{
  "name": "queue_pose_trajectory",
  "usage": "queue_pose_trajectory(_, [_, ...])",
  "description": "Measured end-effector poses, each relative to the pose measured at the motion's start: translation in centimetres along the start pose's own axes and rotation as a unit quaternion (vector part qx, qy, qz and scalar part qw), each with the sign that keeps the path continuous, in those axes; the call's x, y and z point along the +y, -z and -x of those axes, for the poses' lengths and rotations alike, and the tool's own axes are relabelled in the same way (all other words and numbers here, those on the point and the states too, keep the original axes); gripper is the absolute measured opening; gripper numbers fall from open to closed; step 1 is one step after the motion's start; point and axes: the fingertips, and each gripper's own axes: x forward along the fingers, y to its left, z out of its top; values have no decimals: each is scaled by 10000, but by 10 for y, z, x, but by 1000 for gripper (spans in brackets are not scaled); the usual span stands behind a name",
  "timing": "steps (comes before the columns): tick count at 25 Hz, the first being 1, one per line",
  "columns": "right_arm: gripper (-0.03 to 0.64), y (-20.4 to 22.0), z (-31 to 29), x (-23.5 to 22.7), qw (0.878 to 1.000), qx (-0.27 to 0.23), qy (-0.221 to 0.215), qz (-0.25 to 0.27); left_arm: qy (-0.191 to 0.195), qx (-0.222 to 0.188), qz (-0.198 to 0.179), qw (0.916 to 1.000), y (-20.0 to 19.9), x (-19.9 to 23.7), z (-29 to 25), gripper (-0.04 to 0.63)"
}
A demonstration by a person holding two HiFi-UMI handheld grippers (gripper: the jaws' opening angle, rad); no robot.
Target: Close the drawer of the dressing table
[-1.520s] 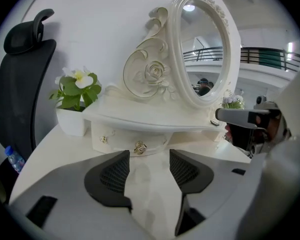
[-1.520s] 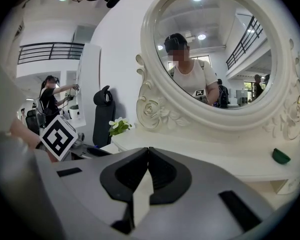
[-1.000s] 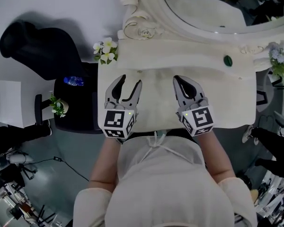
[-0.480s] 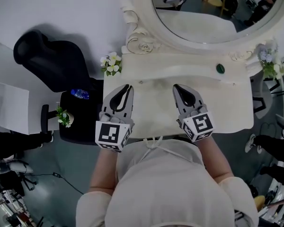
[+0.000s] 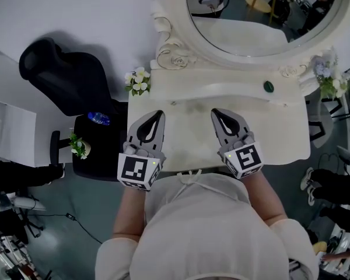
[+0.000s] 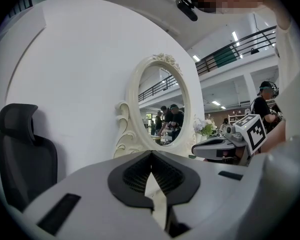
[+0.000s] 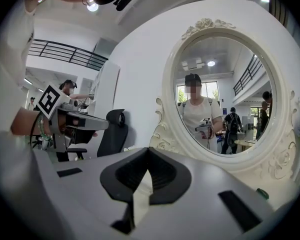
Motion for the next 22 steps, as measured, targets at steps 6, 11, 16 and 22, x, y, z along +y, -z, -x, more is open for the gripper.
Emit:
queue_pose_trajectory(6, [0, 0, -5, 6, 9999, -63, -84, 56, 96, -5, 24, 10000, 0, 3, -2, 18])
queue_pose_trajectory(11, [0, 2, -10, 10, 10000, -86, -20, -4, 120, 41, 80, 9999, 2, 9, -1, 18])
queue_pose_trajectory(16, [2, 4, -10, 8, 9999, -72, 120, -37, 170, 67, 88, 9998, 7, 9, -3, 18])
queue_pose_trajectory(22, [2, 7, -12, 5, 9996, -10, 266, -31, 100, 171, 151, 9997, 15, 17, -5, 18])
